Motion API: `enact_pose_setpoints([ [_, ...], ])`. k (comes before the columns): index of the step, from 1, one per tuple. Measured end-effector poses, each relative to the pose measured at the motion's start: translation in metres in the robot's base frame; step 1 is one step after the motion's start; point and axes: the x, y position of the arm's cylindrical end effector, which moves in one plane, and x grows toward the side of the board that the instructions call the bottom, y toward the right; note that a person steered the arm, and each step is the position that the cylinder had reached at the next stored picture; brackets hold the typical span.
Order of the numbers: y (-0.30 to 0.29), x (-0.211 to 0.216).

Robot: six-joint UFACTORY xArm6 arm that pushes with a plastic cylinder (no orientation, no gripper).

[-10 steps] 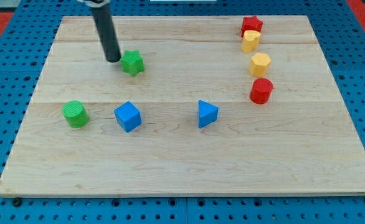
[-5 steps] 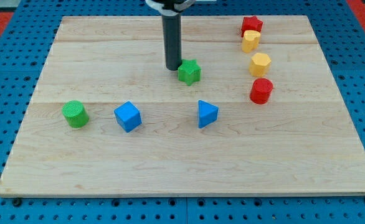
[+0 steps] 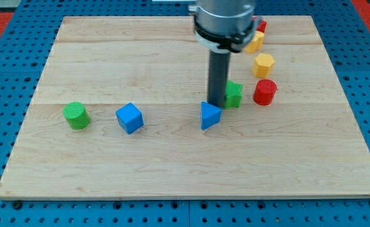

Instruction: Slide green star to red circle

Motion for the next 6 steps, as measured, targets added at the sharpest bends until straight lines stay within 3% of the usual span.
enact_pose_setpoints([
  [2,-0.015,-0.054],
  [3,0.024,-0.082],
  [5,0.003,-0.043],
  [6,0.024,-0.006],
])
